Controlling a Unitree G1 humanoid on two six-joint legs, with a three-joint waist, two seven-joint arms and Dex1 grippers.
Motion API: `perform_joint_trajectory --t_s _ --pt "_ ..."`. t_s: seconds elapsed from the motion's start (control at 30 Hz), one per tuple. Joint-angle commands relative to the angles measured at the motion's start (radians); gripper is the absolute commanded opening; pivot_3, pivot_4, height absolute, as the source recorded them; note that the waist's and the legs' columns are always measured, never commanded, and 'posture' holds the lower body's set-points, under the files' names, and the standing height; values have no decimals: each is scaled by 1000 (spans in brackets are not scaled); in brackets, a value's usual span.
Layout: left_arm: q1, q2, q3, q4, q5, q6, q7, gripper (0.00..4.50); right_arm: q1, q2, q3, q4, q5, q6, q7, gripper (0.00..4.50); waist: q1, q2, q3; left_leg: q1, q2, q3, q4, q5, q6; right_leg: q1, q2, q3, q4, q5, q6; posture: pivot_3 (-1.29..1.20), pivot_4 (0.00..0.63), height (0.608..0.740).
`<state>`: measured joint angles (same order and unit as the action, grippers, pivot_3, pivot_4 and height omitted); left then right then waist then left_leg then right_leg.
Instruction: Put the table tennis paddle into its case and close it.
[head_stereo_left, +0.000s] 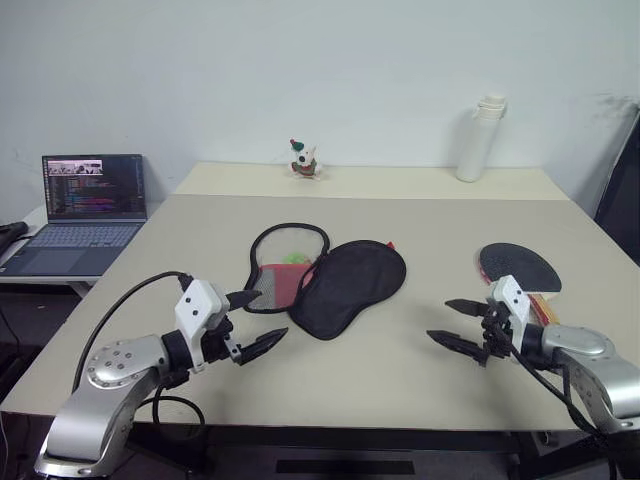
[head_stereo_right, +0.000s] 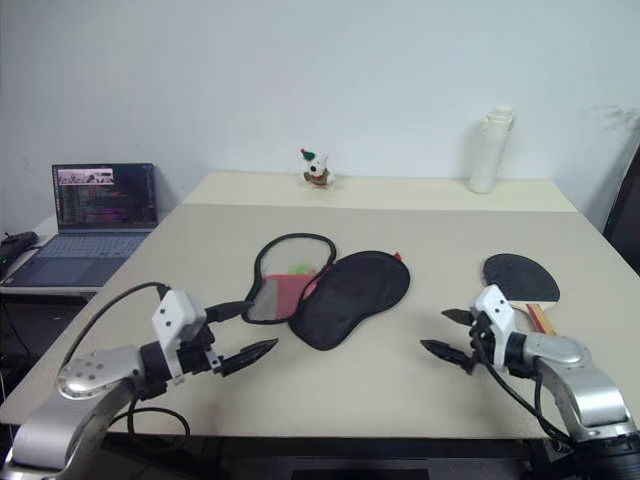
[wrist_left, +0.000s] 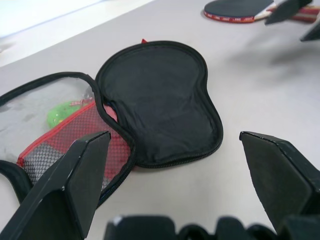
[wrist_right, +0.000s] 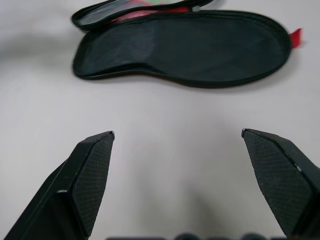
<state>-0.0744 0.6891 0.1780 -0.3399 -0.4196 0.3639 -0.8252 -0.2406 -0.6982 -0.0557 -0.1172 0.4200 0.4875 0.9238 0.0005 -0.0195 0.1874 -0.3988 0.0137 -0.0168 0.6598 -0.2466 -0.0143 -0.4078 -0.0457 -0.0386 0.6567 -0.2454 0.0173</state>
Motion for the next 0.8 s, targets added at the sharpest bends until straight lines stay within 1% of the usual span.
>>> perform_joint_trajectory --t_s 0.03,0.1,0.27,0.43,0.53,0.63,0.7,0.8 --pt "-18 -16 -20 21 25 -44 9 4500 -10 -21 -26 -18 2 -12 8 4487 0 0 0 0 0 0 0 0 0 0 0 0 0 0 0 0 150 740" --pt "-27 -22 -32 35 32 -62 5 4500 -13 -12 -34 -25 5 -8 -12 4487 0 0 0 0 0 0 0 0 0 0 0 0 0 0 0 0 150 740" --pt "-78 -43 -32 70 -13 -44 -13 4500 -28 9 -40 -81 47 53 -50 4487 0 0 0 0 0 0 0 0 0 0 0 0 0 0 0 0 150 740" --pt "-162 -16 -39 186 -18 -75 -105 4500 -70 87 -40 -180 128 208 -176 4487 -1 0 0 0 0 0 0 0 0 0 1 0 1 0 0 0 150 740" --pt "-171 3 -40 206 -21 -73 -146 4500 -102 113 -3 -167 102 233 -216 4487 -2 0 0 0 0 0 0 0 0 0 1 0 0 0 0 0 150 740" --pt "-171 22 -49 262 -7 -108 -200 4500 -130 146 23 -164 95 235 -240 4487 -2 0 0 0 0 1 0 0 0 -1 1 0 0 0 0 0 150 740" --pt "-192 24 -66 300 10 -127 -216 4500 -139 130 23 -189 99 242 -229 4487 -2 0 0 -1 0 0 -1 0 0 -1 1 0 0 0 0 0 150 740" --pt "-286 -9 -137 384 50 -137 -235 4500 -113 56 -23 -227 137 253 -161 4487 12 0 1 -1 0 0 0 0 0 -1 1 -1 0 0 0 0 150 740"
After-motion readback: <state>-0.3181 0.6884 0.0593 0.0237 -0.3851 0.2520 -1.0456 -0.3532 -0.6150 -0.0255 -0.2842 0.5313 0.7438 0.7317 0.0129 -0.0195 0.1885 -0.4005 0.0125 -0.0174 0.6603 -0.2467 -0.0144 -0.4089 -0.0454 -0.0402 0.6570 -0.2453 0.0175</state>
